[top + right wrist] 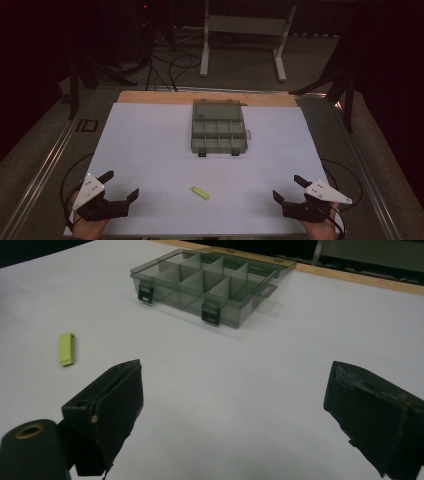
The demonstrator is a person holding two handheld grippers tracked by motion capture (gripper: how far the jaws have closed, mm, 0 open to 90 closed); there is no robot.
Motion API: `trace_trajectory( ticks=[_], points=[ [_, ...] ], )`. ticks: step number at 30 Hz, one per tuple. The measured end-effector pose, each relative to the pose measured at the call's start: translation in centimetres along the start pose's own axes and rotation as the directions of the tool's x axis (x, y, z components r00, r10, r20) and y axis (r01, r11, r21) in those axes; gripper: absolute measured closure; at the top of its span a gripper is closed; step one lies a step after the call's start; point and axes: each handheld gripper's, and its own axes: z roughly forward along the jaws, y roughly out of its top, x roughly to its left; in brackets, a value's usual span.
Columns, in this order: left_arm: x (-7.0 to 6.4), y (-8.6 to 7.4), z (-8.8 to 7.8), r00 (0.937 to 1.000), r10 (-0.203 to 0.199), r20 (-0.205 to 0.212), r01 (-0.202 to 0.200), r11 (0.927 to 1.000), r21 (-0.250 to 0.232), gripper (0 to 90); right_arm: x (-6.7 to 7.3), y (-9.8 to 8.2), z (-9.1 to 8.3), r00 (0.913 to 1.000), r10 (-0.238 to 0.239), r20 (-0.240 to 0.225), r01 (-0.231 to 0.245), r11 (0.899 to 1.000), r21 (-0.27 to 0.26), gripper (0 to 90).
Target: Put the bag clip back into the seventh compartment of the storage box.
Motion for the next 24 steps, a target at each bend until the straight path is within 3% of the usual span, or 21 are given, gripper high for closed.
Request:
trace_trajectory(
  ticks=[6,24],
  points=[
    [-0.1,0.0,0.1,1.0000,0.001,0.004,-0.001,1.0000,0.002,0.2,0.6,0.9,0.1,0.9998,-0.017,-0.012,0.017,0.999,0.029,8.8],
    [-0.3,-0.2,0.2,0.9999,-0.008,0.007,0.008,0.9999,0.009,0.2,1.5,3.3,1.3,0.9966,-0.029,-0.077,0.033,0.998,0.051,8.9]
  ],
)
